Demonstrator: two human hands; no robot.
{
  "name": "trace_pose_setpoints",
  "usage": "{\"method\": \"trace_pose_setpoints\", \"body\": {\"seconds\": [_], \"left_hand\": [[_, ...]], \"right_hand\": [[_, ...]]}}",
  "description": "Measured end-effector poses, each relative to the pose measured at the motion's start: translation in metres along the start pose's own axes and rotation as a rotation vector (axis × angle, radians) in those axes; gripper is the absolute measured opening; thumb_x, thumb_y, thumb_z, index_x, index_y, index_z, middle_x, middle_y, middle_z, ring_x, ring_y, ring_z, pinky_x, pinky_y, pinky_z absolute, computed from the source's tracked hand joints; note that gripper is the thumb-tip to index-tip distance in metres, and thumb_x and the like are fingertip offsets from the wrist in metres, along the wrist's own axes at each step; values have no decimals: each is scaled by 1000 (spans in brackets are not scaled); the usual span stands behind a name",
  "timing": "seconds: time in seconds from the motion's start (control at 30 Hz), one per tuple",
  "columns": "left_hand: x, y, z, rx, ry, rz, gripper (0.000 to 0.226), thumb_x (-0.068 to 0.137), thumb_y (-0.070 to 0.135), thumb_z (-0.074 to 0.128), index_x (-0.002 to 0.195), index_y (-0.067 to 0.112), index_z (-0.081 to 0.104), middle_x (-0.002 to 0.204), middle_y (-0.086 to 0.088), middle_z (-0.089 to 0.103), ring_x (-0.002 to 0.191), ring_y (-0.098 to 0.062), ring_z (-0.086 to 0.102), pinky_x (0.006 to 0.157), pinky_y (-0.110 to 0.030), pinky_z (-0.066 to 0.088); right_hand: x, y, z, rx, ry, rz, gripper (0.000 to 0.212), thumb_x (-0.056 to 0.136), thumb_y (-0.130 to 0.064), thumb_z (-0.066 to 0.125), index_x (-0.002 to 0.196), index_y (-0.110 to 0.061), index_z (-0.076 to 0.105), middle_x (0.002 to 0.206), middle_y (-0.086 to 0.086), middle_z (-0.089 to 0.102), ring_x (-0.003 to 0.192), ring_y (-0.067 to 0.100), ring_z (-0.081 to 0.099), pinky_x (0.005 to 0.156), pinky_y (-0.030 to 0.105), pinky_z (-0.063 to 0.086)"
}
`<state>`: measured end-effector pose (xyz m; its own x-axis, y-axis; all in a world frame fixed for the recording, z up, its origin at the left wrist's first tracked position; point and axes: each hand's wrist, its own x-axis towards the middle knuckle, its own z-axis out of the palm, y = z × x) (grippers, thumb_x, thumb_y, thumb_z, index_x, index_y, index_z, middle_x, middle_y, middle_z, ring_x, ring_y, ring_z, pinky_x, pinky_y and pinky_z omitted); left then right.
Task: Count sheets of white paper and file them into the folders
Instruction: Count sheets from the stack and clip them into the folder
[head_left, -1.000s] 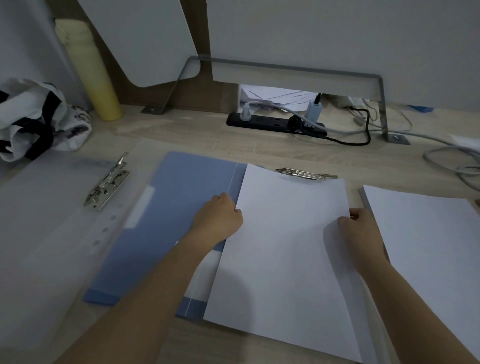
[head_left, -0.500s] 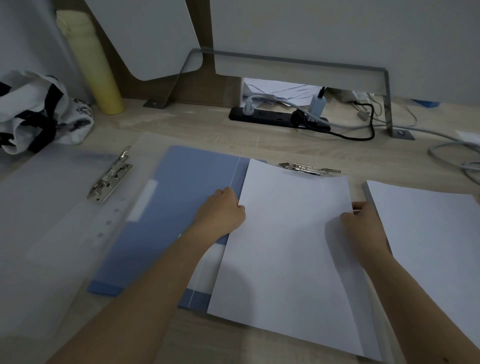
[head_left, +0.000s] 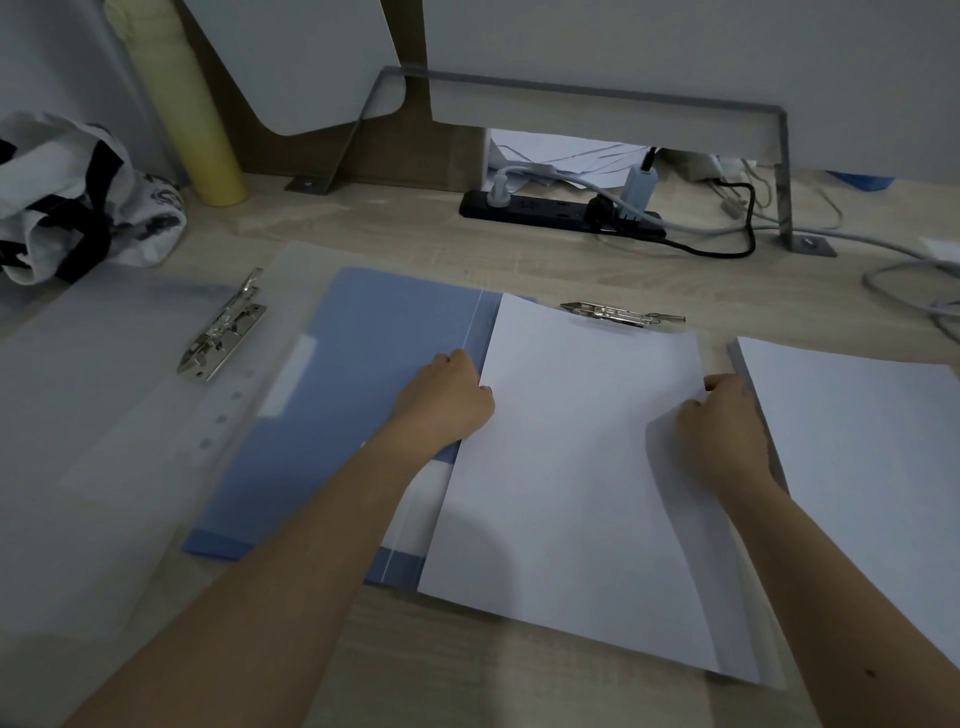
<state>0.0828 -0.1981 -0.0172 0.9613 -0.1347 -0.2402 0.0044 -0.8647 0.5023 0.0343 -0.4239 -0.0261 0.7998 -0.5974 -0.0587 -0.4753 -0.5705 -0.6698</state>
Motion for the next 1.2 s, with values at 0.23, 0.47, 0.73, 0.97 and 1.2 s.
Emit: {"method": "trace_pose_setpoints", "body": {"seconds": [0.23,0.47,0.73,0.97,1.2], "left_hand": [[-6,2,2,47,56,30,19,95,18,40,103,3,47,101,-5,44,88,-21,45,73,-31,35],[-10,4,1,35,70,32,25,95,18,41,118,8,40,126,-10,43,102,-23,44,79,-30,36],[-4,7,4,224,-84,319,55,97,11,29,149,20,16,160,0,1,147,-15,2,117,-30,11],[8,23,23,506,207,338,60,96,50,19,144,16,27,144,-8,35,124,-29,35,98,-36,31],[16,11,38,215,71,344,62,98,46,22,151,19,4,160,-3,-10,146,-15,-15,115,-27,-12]], "right_hand": [[2,-1,0,-48,7,13,32,87,0,40,118,5,46,125,26,52,111,41,50,78,34,36],[-13,-10,3,-349,57,-162,44,86,4,33,129,3,41,123,34,44,115,45,41,93,42,31],[-10,1,18,-614,301,-509,39,64,-1,17,65,8,55,69,26,54,62,39,53,60,39,43],[-5,8,18,-662,283,-530,20,57,15,38,65,9,56,66,24,53,58,38,52,56,38,43],[12,-15,1,-654,18,-435,22,81,2,42,87,8,62,94,30,58,93,43,52,75,41,35]]}}
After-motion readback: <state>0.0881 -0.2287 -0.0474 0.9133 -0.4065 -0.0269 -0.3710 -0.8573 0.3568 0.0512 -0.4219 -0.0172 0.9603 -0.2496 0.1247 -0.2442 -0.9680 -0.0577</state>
